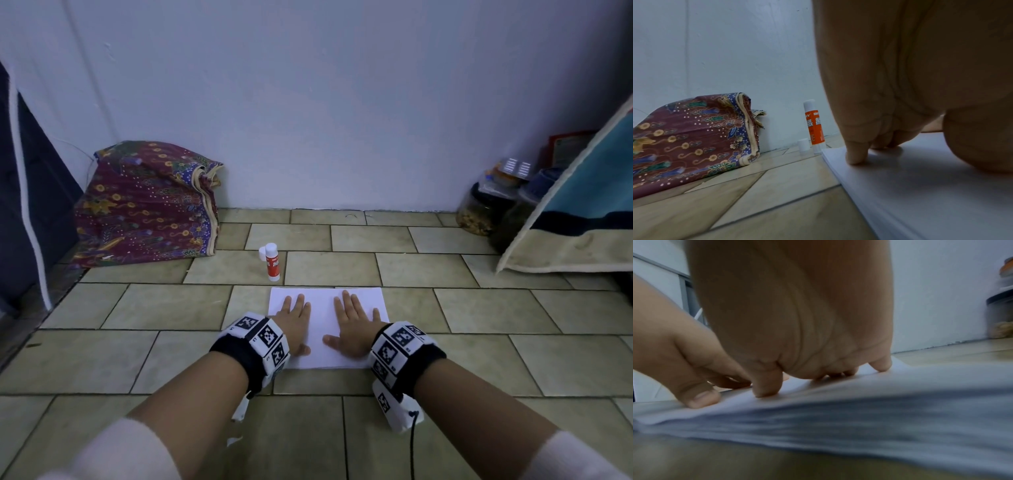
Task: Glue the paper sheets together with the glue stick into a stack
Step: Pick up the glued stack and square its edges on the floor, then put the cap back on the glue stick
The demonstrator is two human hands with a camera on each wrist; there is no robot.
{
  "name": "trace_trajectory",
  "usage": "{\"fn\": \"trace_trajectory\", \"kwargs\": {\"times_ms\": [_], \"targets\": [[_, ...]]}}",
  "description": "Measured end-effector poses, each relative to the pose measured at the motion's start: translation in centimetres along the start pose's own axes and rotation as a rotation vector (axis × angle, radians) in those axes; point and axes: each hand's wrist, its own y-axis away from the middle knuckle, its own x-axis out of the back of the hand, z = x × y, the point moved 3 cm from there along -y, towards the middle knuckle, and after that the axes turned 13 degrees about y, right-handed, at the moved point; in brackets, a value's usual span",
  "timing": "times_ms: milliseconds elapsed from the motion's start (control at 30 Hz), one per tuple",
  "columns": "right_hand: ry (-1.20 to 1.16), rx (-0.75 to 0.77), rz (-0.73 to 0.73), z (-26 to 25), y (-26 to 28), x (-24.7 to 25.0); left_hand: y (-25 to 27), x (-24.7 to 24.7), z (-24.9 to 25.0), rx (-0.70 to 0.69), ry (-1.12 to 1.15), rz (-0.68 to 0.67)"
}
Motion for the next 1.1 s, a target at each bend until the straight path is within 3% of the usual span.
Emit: {"fn": "trace_trajectory", "kwargs": {"times_ms": [167,233,300,400,467,533,600,700,800,900,1000,1100], "targets": [[0.005,0.002,0.013,0.0,0.0,-0.2,0.5,1.5,-0.3,-0.047,0.041,-0.026],[0.001,0.007,0.003,0.1,0.1,-0.1,1.2,3.4,-0.6,-0.084,0.106,0.025],[-0.003,0.010,-0.003,0.1,0.2,0.0,1.8,5.7,-1.5,-0.117,0.244,0.234],[0.003,0.008,-0.009,0.0,0.3,0.1,2.2,8.4,-3.6,-0.149,0.511,0.689],[0.006,0.010,-0.022,0.0,0.4,0.2,1.4,9.3,-5.6,-0.121,0.685,0.864],[0.006,0.010,-0.027,0.0,0.4,0.2,0.5,9.7,-7.3,-0.043,0.816,0.878],[0.004,0.009,-0.020,0.0,0.4,0.2,-0.6,9.7,-8.3,0.025,0.891,0.786],[0.007,0.004,0.003,0.0,0.3,0.1,-1.7,9.6,-8.7,0.060,0.860,0.661],[0.010,-0.006,0.031,0.0,0.4,0.4,-2.3,9.6,-8.7,0.045,0.760,0.639],[0.001,-0.007,0.067,0.1,0.5,0.8,-2.5,9.3,-8.4,0.041,0.809,0.671],[0.014,-0.025,0.125,0.3,0.7,1.7,-1.8,9.7,-8.0,0.003,0.929,0.797],[0.004,-0.075,0.172,0.5,0.7,2.5,-0.7,10.2,-7.5,-0.172,1.218,0.898]]}}
